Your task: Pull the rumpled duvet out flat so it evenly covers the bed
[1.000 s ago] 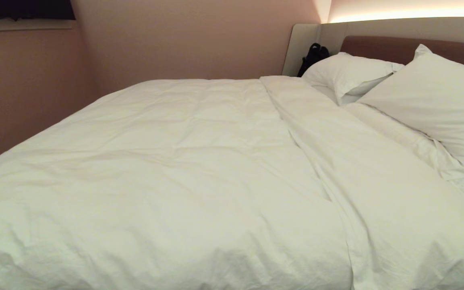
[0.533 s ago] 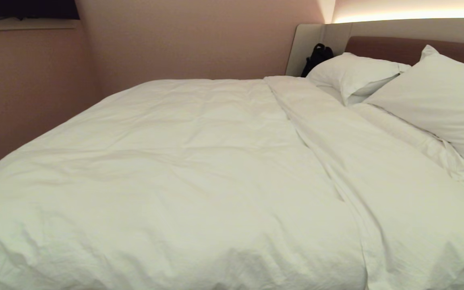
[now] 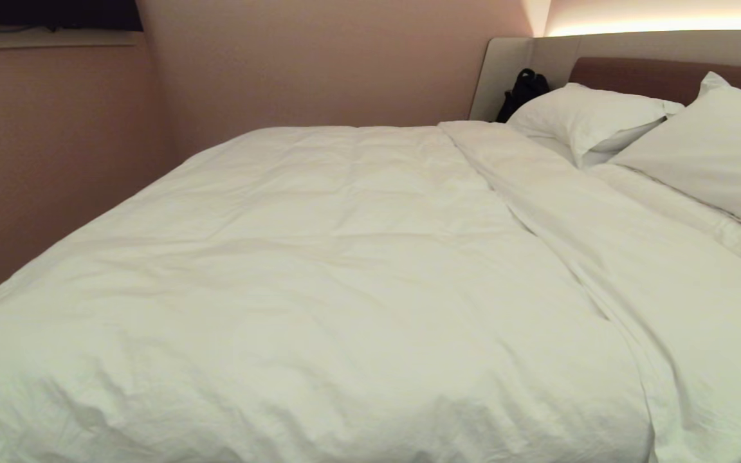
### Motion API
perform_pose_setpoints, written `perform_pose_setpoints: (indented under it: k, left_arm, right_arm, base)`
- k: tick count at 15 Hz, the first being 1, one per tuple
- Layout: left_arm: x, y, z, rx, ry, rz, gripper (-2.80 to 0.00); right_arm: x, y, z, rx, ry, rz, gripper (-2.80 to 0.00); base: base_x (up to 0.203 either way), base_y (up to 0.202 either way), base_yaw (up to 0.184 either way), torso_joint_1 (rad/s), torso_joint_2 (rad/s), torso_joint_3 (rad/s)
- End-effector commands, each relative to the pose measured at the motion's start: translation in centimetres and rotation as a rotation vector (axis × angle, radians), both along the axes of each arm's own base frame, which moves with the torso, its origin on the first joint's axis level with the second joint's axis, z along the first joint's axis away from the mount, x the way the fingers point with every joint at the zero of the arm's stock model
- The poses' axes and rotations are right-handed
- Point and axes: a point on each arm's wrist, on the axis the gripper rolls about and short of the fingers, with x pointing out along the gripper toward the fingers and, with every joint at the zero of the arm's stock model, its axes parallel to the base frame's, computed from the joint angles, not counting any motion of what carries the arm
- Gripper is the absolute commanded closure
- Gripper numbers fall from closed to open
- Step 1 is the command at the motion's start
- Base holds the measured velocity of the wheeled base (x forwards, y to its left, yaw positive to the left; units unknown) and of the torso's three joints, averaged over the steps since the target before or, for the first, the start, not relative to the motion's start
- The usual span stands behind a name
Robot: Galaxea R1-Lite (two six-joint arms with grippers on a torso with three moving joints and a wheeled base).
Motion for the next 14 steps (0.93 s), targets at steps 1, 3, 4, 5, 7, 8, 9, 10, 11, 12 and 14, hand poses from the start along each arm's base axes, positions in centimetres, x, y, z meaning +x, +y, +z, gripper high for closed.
perform_pose_setpoints:
  k: [1,3,4,5,7,8,9,10,11,12,14]
  left_arm:
    - [0.00,0.00,0.00,0.000,0.000,0.001,0.00]
    - [0.00,0.00,-0.01,0.000,0.001,0.001,0.00]
    - [0.00,0.00,-0.01,0.001,0.001,0.001,0.00]
    - [0.00,0.00,-0.01,0.001,0.001,0.001,0.00]
    - [0.00,0.00,-0.01,0.003,0.001,0.002,0.00]
    - [0.00,0.00,-0.01,0.003,0.001,0.002,0.00]
    - [0.00,0.00,0.00,0.001,0.000,0.002,0.00]
    - [0.00,0.00,-0.01,0.001,0.001,0.002,0.00]
    - [0.00,0.00,-0.01,0.003,0.001,0.001,0.00]
    - [0.00,0.00,-0.01,0.003,0.001,0.001,0.00]
    - [0.00,0.00,-0.01,0.003,0.001,0.001,0.00]
  right_arm:
    - [0.00,0.00,0.00,-0.001,0.000,0.000,0.00]
    - [0.00,0.00,0.00,-0.001,0.000,0.000,0.00]
    - [0.00,0.00,0.00,-0.001,0.000,0.000,0.00]
    - [0.00,0.00,0.00,-0.001,0.000,0.000,0.00]
    - [0.00,0.00,0.00,-0.001,0.000,0.000,0.00]
    - [0.00,0.00,0.00,-0.001,0.000,0.000,0.00]
    - [0.00,0.00,0.00,-0.001,0.000,0.000,0.00]
    - [0.00,0.00,0.00,-0.001,0.000,0.000,0.00]
    - [0.00,0.00,0.00,-0.001,0.000,0.000,0.00]
    - [0.00,0.00,0.00,-0.001,0.000,0.000,0.00]
    - [0.00,0.00,0.00,-0.001,0.000,0.000,0.00]
  base:
    - [0.000,0.194,0.000,0.001,0.00,0.002]
    - [0.000,0.197,0.000,0.002,0.00,0.002]
    - [0.000,0.195,-0.001,0.002,0.00,0.002]
    - [0.000,0.197,-0.001,0.006,0.01,-0.002]
    - [0.000,0.193,0.001,0.002,0.00,0.003]
    - [0.000,0.195,0.001,0.002,0.00,0.002]
    - [0.000,0.193,-0.003,0.001,0.01,0.004]
    - [0.000,0.197,-0.001,0.002,0.00,0.000]
    - [0.000,0.192,0.002,0.002,0.00,0.007]
    - [0.000,0.191,-0.001,0.006,0.00,0.002]
    - [0.000,0.194,0.000,0.005,0.00,0.000]
